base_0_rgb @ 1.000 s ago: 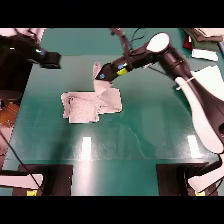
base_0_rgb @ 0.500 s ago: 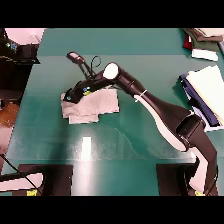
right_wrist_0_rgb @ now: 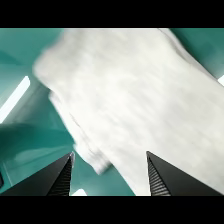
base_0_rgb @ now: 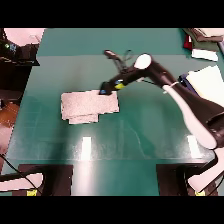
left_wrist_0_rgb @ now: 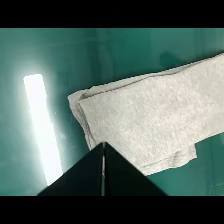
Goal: Fold the shirts.
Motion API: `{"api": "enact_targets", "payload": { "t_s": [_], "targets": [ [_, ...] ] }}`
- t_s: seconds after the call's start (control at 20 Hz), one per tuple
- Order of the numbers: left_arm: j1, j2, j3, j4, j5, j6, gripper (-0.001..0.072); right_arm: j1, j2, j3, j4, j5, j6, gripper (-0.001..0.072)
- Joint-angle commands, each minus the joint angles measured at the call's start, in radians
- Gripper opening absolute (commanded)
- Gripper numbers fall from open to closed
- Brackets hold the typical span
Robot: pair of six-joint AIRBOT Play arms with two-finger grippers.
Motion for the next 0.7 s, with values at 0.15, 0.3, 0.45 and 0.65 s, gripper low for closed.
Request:
{"api": "enact_targets", "payload": {
  "t_s": [0.15, 0.3, 0.45, 0.65],
  "targets": [
    [0.0, -0.001, 0.001, -0.055, 0.027, 0.0, 0.0021, -0.242, 0.053, -0.309, 0.121, -0.028, 0.063, 0.0607],
    [0.0, -0.002, -0.014, -0.063, 0.042, 0.0, 0.0021, -0.225, 0.05, -0.373, 0.143, -0.126, 0.062, 0.0605],
    [0.0, -0.003, -0.042, -0.064, 0.042, 0.0, 0.0021, -0.171, 0.013, -0.356, 0.178, -0.154, 0.062, 0.0598],
    [0.0, -0.003, -0.062, -0.064, 0.042, 0.001, 0.0021, -0.086, -0.122, -0.231, 0.285, -0.109, 0.063, 0.0598]
  ]
}}
